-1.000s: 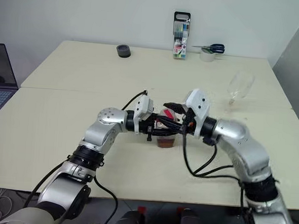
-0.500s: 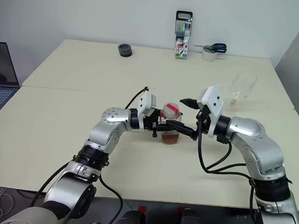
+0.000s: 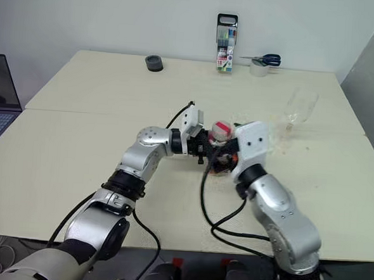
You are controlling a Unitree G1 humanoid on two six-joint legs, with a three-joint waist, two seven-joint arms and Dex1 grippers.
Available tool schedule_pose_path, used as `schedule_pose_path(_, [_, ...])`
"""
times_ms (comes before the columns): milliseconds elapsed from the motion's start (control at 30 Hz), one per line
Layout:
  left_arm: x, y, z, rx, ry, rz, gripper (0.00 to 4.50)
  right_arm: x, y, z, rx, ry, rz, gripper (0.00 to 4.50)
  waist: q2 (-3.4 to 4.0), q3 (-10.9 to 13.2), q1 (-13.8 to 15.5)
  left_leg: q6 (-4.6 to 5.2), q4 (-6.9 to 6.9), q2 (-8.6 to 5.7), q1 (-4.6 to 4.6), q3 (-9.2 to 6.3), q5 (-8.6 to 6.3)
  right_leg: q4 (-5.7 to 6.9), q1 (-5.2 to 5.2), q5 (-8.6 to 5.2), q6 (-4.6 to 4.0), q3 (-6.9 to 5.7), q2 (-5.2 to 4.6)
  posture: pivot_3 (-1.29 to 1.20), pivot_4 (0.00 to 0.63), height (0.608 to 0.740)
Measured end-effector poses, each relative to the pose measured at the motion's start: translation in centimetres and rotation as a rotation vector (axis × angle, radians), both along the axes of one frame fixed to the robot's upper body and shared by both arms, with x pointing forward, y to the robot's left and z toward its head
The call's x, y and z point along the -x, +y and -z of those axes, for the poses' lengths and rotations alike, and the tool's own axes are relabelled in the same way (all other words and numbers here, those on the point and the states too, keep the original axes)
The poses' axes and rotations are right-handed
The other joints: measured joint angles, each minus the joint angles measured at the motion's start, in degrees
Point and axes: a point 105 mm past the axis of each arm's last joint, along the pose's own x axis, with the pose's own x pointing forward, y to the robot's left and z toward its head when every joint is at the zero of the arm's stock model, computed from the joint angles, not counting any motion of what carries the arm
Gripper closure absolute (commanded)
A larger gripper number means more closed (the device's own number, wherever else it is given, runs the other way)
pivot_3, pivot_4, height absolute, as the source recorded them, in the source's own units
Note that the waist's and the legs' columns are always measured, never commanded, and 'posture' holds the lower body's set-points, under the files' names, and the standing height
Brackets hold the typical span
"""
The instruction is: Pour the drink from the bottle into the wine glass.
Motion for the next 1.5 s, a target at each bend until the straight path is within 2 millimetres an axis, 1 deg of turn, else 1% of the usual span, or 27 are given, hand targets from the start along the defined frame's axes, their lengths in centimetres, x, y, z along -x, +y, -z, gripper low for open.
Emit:
schedule_pose_path(200, [0.0, -0.1, 0.4, -0.014, 0.0, 0.01, 2.76, -0.9, -0.3, -0.1, -0.006, -0.024, 0.059, 0.0, 0.0, 0.0, -0.27, 0.08, -0.02, 0.0, 0.0, -0.02, -0.04, 0.0, 0.0, 0.0, 0.0, -0.02, 0.0, 0.0, 0.15, 0.74])
schedule_pose_path(400, [0.0, 0.0, 0.4, -0.014, 0.0, 0.006, 2.76, -1.1, -0.5, -0.1, 0.0, -0.037, 0.071, 0.0, 0.0, 0.0, -0.32, 0.09, -0.01, 0.0, 0.01, -0.01, -0.05, 0.0, 0.0, 0.0, 0.0, -0.01, 0.0, 0.0, 0.15, 0.74])
schedule_pose_path(633, [-0.2, 0.8, 1.1, -0.011, 0.018, -0.034, 2.76, -1.2, -0.9, -0.2, -0.015, -0.035, 0.092, 0.0, 0.01, 0.0, -0.45, 0.09, -0.02, 0.0, 0.01, -0.03, -0.05, 0.01, 0.0, 0.0, 0.0, -0.01, 0.0, 0.0, 0.15, 0.74])
schedule_pose_path(667, [-0.2, 0.8, 1.1, -0.01, 0.014, -0.035, 2.76, -1.2, -0.9, -0.2, -0.018, -0.035, 0.091, 0.37, 0.01, 0.0, -0.45, 0.09, -0.02, 0.0, 0.01, -0.02, -0.05, 0.01, 0.0, 0.0, 0.0, -0.01, 0.0, 0.0, 0.15, 0.74])
schedule_pose_path(733, [-0.1, 0.8, 1.0, -0.008, 0.008, -0.034, 2.76, -1.2, -0.8, -0.2, -0.026, -0.033, 0.087, 0.9, 0.01, 0.0, -0.46, 0.09, -0.02, 0.0, 0.01, -0.02, -0.05, 0.01, 0.0, 0.0, 0.0, -0.01, 0.0, 0.0, 0.15, 0.74])
schedule_pose_path(767, [-0.1, 0.8, 1.0, -0.007, 0.007, -0.033, 2.76, -1.1, -0.6, -0.2, -0.029, -0.032, 0.08, 1.34, 0.01, 0.0, -0.46, 0.09, -0.02, 0.0, 0.01, -0.02, -0.05, 0.01, 0.0, 0.0, 0.0, -0.01, 0.0, 0.0, 0.15, 0.74])
schedule_pose_path(833, [-0.1, 0.8, 1.0, -0.006, 0.006, -0.035, 2.76, -1.0, -0.3, -0.2, -0.029, -0.029, 0.062, 1.99, 0.01, 0.0, -0.51, 0.09, -0.02, 0.01, 0.02, -0.02, -0.05, 0.02, 0.0, 0.0, 0.0, -0.01, 0.0, 0.0, 0.15, 0.74])
schedule_pose_path(867, [-0.1, 0.8, 1.0, -0.006, 0.007, -0.036, 2.76, -1.0, -0.1, -0.1, -0.029, -0.027, 0.053, 2.39, 0.01, 0.0, -0.53, 0.09, -0.02, 0.01, 0.02, -0.02, -0.05, 0.01, 0.0, 0.0, 0.0, -0.01, 0.0, 0.0, 0.15, 0.74])
schedule_pose_path(900, [-0.1, 0.8, 1.0, -0.006, 0.008, -0.038, 2.76, -1.0, 0.0, -0.1, -0.029, -0.025, 0.05, 2.66, 0.01, 0.0, -0.54, 0.09, -0.02, 0.01, 0.02, -0.02, -0.05, 0.02, 0.0, 0.0, 0.0, -0.01, 0.0, 0.0, 0.15, 0.74])
schedule_pose_path(1100, [-0.1, 1.3, 1.1, -0.015, 0.005, -0.048, 2.76, -1.1, 0.4, 0.1, -0.022, -0.031, 0.019, 2.65, 0.01, 0.0, -0.6, 0.09, -0.02, 0.01, 0.02, -0.02, -0.05, 0.02, 0.0, 0.0, 0.0, -0.01, 0.0, 0.0, 0.15, 0.74])
schedule_pose_path(1233, [0.1, 1.9, 1.2, -0.019, 0.0, -0.048, 2.76, -1.3, 0.5, 0.2, 0.046, -0.066, -0.117, 2.65, 0.01, 0.0, -0.64, 0.09, -0.01, 0.0, 0.03, -0.02, -0.05, 0.01, 0.02, 0.0, 0.0, -0.02, 0.0, 0.0, 0.15, 0.74])
schedule_pose_path(1367, [0.5, 2.6, 1.6, -0.043, 0.002, -0.032, 2.76, -2.1, -0.1, 0.3, 0.16, -0.053, -0.395, 2.65, 0.03, 0.01, -0.79, 0.11, -0.01, 0.0, 0.06, 0.0, -0.06, -0.02, 0.06, 0.0, 0.0, -0.03, 0.01, 0.0, 0.15, 0.74])
schedule_pose_path(1500, [0.9, 2.7, 1.6, -0.059, -0.002, -0.016, 2.77, -2.8, -0.8, -0.3, 0.225, 0.022, -0.618, 2.65, 0.03, 0.02, -1.0, 0.11, -0.02, 0.02, 0.06, -0.03, -0.06, -0.02, 0.06, 0.01, -0.01, -0.05, 0.02, 0.0, 0.15, 0.74])
